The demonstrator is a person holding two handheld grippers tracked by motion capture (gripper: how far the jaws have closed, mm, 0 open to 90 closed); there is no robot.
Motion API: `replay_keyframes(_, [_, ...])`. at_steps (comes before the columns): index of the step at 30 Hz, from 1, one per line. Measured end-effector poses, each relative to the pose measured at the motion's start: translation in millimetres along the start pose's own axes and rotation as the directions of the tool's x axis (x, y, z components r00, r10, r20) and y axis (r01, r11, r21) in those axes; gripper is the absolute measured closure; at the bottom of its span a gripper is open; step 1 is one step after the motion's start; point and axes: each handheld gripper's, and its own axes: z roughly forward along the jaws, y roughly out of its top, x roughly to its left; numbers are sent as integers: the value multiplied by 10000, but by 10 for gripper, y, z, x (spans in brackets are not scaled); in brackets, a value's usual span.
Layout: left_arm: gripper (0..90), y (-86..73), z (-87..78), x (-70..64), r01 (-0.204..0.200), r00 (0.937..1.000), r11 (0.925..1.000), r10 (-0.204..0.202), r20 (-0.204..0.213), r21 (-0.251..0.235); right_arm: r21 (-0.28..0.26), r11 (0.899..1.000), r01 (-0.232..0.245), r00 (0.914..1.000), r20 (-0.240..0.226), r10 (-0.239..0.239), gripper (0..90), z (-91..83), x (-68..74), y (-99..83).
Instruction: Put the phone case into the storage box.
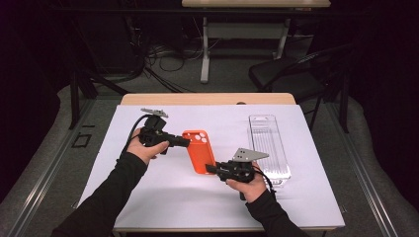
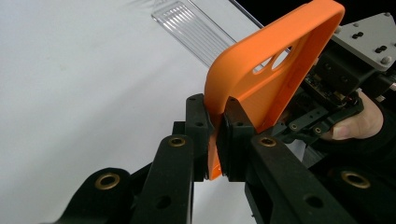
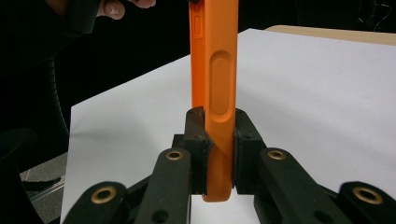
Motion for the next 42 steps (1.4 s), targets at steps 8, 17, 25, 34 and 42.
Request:
replay_keyframes(8, [841,-3,-1,11,-30,10000,10000,30,91,-33,-34,10000,-34,10000,36,34,802,-1,-1,0])
replay_keyframes(17, [843,-5,0,39,253,9994,9997,-253,242,20,-5,9998,-199,9998,-81,198,802,3,-5,-2])
replay_keyframes(25, [844,-5,-8,36,315,9992,9995,-316,242,49,16,9997,-253,9996,-114,253,801,1,1,1])
replay_keyframes(34, [845,-6,-5,34,441,9988,9990,-442,222,67,52,9992,-409,9991,-59,409,800,0,0,3])
replay_keyframes(42, [845,-10,-1,44,590,9980,9982,-592,224,106,91,9987,-502,9987,-14,502,795,3,10,5])
